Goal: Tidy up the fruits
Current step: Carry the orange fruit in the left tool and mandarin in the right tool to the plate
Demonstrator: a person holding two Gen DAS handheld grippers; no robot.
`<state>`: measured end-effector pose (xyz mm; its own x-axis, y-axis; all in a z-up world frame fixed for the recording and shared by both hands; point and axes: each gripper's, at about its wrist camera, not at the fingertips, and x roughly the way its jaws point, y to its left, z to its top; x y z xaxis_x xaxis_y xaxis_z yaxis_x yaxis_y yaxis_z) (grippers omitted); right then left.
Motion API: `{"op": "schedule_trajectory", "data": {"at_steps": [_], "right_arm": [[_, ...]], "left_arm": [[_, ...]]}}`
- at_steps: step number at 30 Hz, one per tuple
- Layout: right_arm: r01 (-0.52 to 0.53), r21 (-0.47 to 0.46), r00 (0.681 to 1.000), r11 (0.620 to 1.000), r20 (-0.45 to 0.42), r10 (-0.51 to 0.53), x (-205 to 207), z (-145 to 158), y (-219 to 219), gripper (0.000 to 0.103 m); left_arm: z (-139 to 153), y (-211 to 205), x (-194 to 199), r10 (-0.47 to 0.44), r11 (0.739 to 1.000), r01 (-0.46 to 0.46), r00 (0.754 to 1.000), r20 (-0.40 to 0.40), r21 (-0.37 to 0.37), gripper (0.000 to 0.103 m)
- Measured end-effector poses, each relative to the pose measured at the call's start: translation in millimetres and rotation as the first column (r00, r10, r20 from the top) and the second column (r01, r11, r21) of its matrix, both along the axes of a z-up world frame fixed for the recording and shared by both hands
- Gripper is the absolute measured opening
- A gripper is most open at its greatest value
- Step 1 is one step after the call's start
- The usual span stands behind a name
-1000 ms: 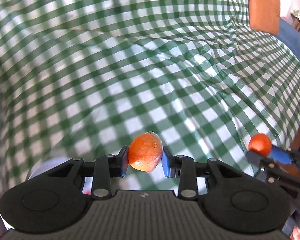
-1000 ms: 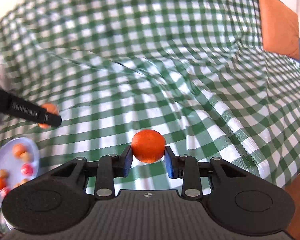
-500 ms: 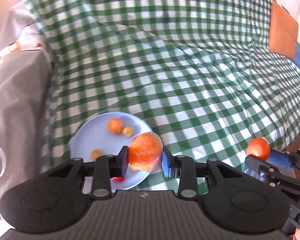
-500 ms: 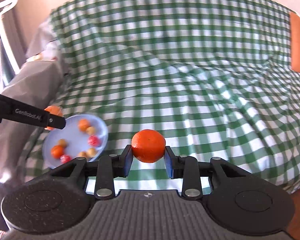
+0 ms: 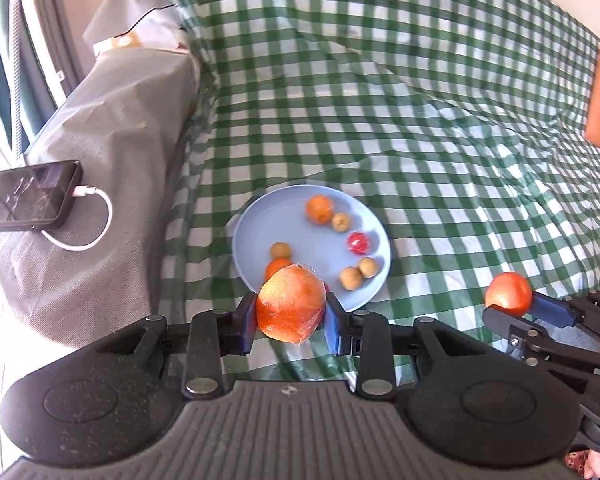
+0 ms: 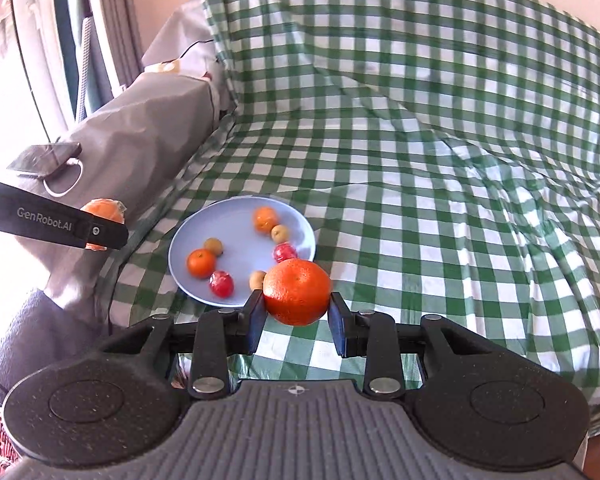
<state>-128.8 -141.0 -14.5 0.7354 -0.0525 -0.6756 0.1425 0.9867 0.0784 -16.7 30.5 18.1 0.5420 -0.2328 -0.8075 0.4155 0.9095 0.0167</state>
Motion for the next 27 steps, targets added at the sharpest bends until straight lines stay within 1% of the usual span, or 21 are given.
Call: {"op": "schedule_trajectory", "data": {"at_steps": [6,11,19,27], "right_arm": [[-0.009,-0.003,1.0,1.0,-0.017,0.009,17.2,-2.0,-0.1,0.035],[-0.019,0.006,0.999,1.0,-0.03,0.019,32.6,-10.4,-3.3,0.035],[-0.045,0.027,0.995,0.999,-0.084,0.047,72.6,-33.0,-3.3,0.035],[-0.073,0.03,0.988,0.997,-0.135,0.076,115.4,-61.1,2.6,0.035]], "left_arm": [[-3.2,-6.7,18.0,0.003,1.0,-0.003,1.0,0.0,0.009,0.038],[-11.6,-18.1,34.0,0.007,1.0,-0.007,1.0,-0.015,0.014,0.038],[-36.0,-28.9,66.8,0.033,0.998,-0.03,0.998,-0.062,0.049,0.038],[-64.9,-42.3,100.6,0.034,0.996,-0.025,0.995,-0.092,0.091,0.038]]}}
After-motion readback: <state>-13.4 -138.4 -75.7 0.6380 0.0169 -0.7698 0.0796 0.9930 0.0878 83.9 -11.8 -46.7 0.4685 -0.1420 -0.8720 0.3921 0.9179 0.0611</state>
